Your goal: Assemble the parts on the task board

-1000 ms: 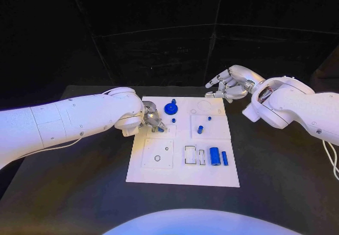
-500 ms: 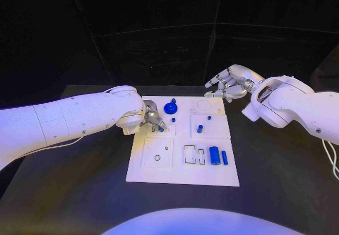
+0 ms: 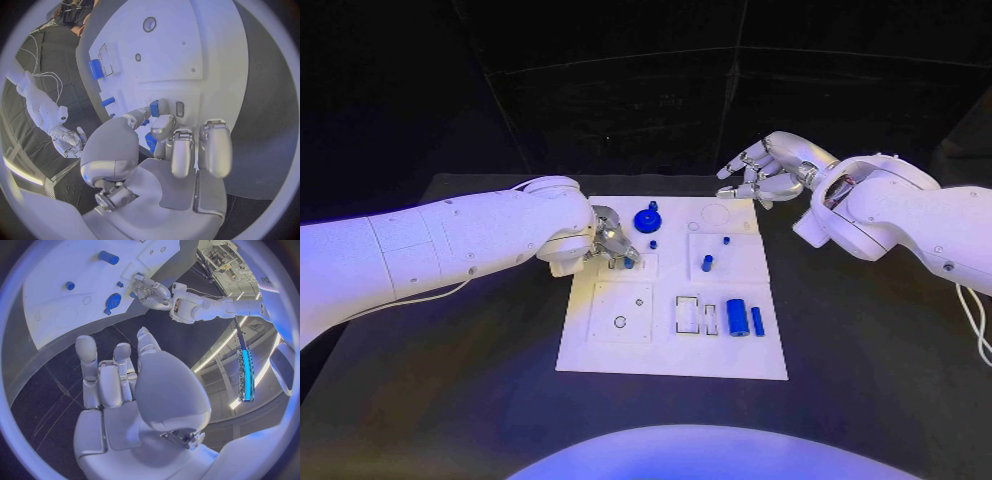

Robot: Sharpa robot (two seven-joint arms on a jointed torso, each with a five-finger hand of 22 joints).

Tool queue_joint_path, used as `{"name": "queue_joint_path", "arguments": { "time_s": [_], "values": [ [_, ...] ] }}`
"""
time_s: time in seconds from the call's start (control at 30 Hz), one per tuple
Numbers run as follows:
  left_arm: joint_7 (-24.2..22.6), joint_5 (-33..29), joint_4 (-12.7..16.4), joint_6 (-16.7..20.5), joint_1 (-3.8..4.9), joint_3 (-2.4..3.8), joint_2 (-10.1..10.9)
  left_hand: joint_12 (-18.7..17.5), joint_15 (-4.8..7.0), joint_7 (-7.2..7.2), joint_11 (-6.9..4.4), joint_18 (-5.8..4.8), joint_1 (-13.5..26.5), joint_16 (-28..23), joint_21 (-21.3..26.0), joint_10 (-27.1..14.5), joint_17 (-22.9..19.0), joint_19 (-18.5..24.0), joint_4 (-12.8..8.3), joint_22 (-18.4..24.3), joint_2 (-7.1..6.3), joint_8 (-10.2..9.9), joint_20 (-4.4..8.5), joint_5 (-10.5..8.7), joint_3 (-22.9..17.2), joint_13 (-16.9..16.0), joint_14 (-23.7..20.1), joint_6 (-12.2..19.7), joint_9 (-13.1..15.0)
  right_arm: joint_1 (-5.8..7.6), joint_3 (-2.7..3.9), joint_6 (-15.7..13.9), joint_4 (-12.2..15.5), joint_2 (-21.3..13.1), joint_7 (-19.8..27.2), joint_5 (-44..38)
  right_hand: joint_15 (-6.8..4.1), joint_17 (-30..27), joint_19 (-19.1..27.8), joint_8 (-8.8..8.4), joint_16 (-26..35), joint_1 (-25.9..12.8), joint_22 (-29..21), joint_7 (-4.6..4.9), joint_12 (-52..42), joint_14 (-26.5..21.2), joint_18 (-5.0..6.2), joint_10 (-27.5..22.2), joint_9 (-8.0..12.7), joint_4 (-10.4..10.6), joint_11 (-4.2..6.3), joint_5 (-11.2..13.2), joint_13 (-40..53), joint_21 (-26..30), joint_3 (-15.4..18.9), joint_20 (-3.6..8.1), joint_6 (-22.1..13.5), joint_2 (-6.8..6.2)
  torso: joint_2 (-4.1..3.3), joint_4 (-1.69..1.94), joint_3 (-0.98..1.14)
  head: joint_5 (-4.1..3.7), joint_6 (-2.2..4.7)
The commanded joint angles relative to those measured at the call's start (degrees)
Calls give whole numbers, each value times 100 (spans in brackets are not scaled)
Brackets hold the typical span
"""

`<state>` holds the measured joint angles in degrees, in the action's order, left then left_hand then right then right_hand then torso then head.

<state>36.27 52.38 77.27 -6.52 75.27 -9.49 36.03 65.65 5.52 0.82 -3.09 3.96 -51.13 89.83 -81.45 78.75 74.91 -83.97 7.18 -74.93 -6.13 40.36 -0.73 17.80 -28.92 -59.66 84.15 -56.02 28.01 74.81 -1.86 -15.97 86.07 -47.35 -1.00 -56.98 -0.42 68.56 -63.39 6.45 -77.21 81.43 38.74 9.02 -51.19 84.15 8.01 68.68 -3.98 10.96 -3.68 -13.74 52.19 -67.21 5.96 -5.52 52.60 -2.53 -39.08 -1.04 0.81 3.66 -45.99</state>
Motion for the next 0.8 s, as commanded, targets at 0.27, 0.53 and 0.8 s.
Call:
{"name": "queue_joint_path", "arguments": {
  "time_s": [0.27, 0.53, 0.8],
  "values": [
    [33, 19, 18, 2, 6, 4, 13, 39, 51, 11, 17, -122, 45, 17, -38, -3, 1509, -155, 239, -238, 49, -84, 39, -1, 802, -37, 585, -47, -62, 12, 4, 36, 0, 1, 3, -15, -38, -15, 34, 27, 28, 14, -19, -31, 27, 121, 115, -27, 2, 7, 11, -21, -14, 41, 61, 4, -17, -4, 0, 2, -1, -7, 15],
    [13, 20, 155, 80, 18, 15, 133, 29, 56, 7, 13, -120, -41, 17, -27, -12, 1509, -152, 356, -238, 48, -109, 45, -6, 1234, -32, 585, -57, -89, 12, 4, 32, -22, -5, 6, -15, -37, -22, 36, 30, 36, -1, -29, -31, 35, 120, 116, -32, 2, 17, 10, -22, -25, 50, 73, 4, -20, 0, 2, 3, 0, -7, 23],
    [25, 118, 316, 83, 95, 283, 302, -109, 55, 22, 23, -85, -190, 17, 89, -107, 1509, -95, 491, -88, 3, -129, 47, -415, 1701, 133, 585, -6, -107, 12, 4, 28, -42, -3, 12, -15, -37, -24, 31, 32, 39, -10, -25, -30, 32, 121, 115, -30, 3, 23, 9, -21, -25, 50, 80, 4, -22, 1, 1, 0, 1, -9, 46]
  ]
}}
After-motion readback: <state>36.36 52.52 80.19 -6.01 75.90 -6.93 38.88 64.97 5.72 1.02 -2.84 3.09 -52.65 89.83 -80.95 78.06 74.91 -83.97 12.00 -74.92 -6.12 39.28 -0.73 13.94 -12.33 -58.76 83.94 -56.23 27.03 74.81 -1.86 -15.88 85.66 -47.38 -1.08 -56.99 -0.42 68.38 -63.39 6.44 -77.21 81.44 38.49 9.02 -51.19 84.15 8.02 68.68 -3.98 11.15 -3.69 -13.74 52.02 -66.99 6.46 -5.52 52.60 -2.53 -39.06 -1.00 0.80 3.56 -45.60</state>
